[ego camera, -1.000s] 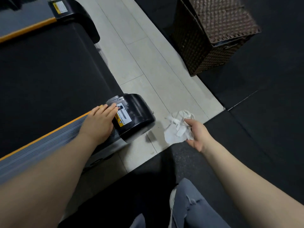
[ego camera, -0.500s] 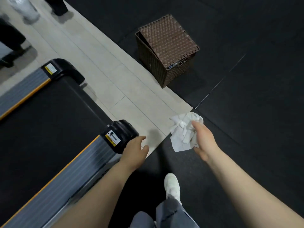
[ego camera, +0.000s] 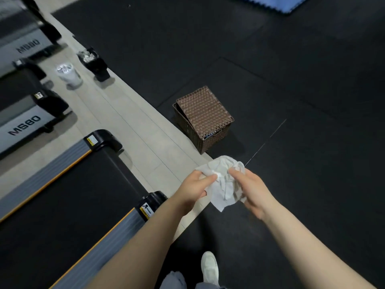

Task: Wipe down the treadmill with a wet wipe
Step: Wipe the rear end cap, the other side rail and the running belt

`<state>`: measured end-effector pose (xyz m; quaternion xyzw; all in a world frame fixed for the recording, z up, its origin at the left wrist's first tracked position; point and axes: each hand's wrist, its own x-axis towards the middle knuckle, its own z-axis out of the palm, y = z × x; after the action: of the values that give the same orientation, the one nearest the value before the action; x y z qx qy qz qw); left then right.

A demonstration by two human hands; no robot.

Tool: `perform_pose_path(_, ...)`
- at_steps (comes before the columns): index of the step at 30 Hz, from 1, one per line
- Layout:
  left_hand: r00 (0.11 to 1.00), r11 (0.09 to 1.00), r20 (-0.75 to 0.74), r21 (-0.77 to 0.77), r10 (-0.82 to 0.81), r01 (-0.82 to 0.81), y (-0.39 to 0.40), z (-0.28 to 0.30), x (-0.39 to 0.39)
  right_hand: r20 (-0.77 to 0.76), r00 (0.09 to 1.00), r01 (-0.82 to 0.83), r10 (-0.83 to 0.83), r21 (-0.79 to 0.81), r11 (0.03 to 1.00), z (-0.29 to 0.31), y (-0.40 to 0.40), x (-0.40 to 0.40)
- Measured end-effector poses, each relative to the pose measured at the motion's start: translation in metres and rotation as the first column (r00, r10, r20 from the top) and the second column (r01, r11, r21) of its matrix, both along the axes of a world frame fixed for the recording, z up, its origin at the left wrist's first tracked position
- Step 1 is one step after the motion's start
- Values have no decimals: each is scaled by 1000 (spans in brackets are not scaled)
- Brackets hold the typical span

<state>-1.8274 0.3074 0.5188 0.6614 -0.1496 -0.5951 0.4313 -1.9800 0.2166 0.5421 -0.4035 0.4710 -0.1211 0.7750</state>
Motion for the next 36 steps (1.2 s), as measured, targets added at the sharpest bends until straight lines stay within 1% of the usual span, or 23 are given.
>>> perform_pose_path(3,993,998,109,-24,-53,56,-13,21,13,-50,996,-80,76,-95,992,29,-20,9)
perform_pose_path(7,976,997,219,-74,-13,30,-37,38,40,8,980,-195,197,-75,978,58,-47,32)
perform_pose_path(9,974,994,227,-105,-5,30,-49,43,57,-38,958,-285,283,-175,942,69,-62,47)
perform_pose_path(11,984,989,181,-145,-8,34,-63,52,75,-108,933,-360,344,-259,896,79,-80,65)
perform_pose_path(13,995,975,98,-220,8,14,-83,58,96,-128,927,-374,352,-309,874,87,-102,85)
perform_pose_path(15,999,953,16,-300,38,-31,-103,64,120,-113,932,-363,346,-344,866,96,-126,108)
perform_pose_path(17,996,926,-47,-365,82,-94,-124,74,144,-63,939,-335,337,-380,863,101,-153,131)
perform_pose_path(18,989,913,-90,-383,113,-140,-135,80,156,-12,945,-308,327,-371,876,104,-167,143)
perform_pose_path(20,963,882,-198,-398,183,-250,-155,89,177,120,949,-246,293,-301,921,109,-196,167)
perform_pose_path(21,945,865,-244,-401,217,-302,-166,91,188,161,947,-230,279,-269,935,111,-210,179)
perform_pose_path(22,927,848,-284,-401,244,-346,-176,94,198,181,947,-223,267,-234,946,113,-222,192)
perform_pose_path(24,891,806,-351,-412,290,-424,-196,101,216,170,952,-225,256,-184,957,118,-246,217)
perform_pose_path(27,818,718,-443,-423,367,-552,-219,106,246,161,942,-270,295,-157,950,125,-278,251)
perform_pose_path(30,733,634,-519,-397,441,-663,-232,110,280,267,880,-389,392,-66,919,131,-313,290)
perform_pose_path(32,682,567,-531,-392,503,-724,-233,115,296,315,813,-508,489,-25,861,131,-335,318)
perform_pose_path(33,667,545,-514,-390,540,-742,-232,117,306,306,790,-555,532,-11,832,129,-345,334)
perform_pose_path(34,661,538,-480,-385,577,-750,-231,119,313,260,771,-597,581,-21,802,128,-352,350)
perform_pose_path(35,666,545,-427,-384,611,-746,-230,122,321,178,738,-649,651,-80,757,128,-358,367)
perform_pose_path(36,680,562,-356,-384,641,-732,-228,124,328,76,683,-709,726,-170,685,127,-361,385)
